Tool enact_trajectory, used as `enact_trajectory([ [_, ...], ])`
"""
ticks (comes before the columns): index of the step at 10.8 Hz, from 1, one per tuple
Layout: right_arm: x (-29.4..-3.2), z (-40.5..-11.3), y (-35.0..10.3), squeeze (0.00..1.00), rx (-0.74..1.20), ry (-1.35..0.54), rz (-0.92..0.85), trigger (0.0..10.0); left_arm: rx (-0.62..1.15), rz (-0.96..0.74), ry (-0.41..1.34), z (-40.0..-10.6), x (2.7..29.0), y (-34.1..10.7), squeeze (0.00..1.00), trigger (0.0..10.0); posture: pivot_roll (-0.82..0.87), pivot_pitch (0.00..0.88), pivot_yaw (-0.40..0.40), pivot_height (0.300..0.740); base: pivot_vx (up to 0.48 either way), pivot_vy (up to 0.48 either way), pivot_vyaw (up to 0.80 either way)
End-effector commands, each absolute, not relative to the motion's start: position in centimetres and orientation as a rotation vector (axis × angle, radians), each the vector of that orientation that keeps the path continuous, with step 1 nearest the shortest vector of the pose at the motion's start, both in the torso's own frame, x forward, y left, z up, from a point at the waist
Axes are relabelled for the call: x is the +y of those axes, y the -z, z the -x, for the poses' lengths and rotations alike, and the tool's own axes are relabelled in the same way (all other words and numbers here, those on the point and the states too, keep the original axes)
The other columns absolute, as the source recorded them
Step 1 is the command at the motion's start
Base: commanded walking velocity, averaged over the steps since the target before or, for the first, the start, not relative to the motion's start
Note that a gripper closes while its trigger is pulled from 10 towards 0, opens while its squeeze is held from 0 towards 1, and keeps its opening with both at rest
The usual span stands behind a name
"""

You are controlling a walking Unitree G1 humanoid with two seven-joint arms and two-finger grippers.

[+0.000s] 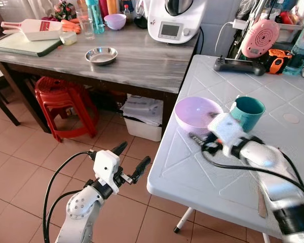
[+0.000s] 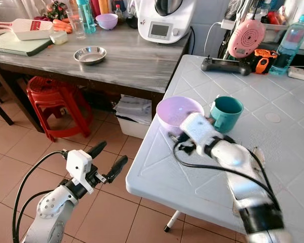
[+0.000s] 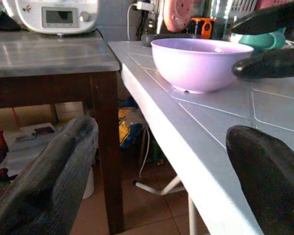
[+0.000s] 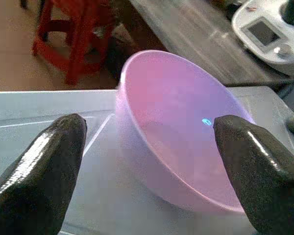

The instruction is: Setting the table

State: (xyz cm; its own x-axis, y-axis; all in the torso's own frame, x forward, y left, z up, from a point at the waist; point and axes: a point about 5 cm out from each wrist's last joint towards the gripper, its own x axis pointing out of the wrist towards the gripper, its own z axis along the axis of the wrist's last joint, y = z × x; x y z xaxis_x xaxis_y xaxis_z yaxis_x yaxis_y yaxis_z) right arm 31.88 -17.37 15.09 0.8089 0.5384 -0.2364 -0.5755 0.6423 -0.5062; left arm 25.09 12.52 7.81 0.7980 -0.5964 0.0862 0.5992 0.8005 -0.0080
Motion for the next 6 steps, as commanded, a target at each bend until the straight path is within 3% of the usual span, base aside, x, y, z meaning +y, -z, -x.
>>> enact_trajectory([
  [1,-17.2,-32.1,-15.2,0.00,0.071,-0.660,0.612,10.0,-0.076,0.020,0.650,-24.9,12.5,-7.6,0.00,10.0,0.03,0.074,0.027,0.740,0.000,0.000,0.00],
  [5,-17.6,-34.7,-15.3,0.00,0.109,-0.732,0.717,10.0,-0.074,0.009,0.678,-24.7,12.6,-7.6,0.00,10.0,0.04,0.084,0.039,0.740,0.000,0.000,0.00],
  [6,-17.9,-35.1,-14.7,0.00,0.149,-0.773,0.726,1.5,-0.097,-0.012,0.722,-24.5,12.3,-8.0,0.00,10.0,0.04,0.087,0.041,0.740,0.000,0.000,0.00],
])
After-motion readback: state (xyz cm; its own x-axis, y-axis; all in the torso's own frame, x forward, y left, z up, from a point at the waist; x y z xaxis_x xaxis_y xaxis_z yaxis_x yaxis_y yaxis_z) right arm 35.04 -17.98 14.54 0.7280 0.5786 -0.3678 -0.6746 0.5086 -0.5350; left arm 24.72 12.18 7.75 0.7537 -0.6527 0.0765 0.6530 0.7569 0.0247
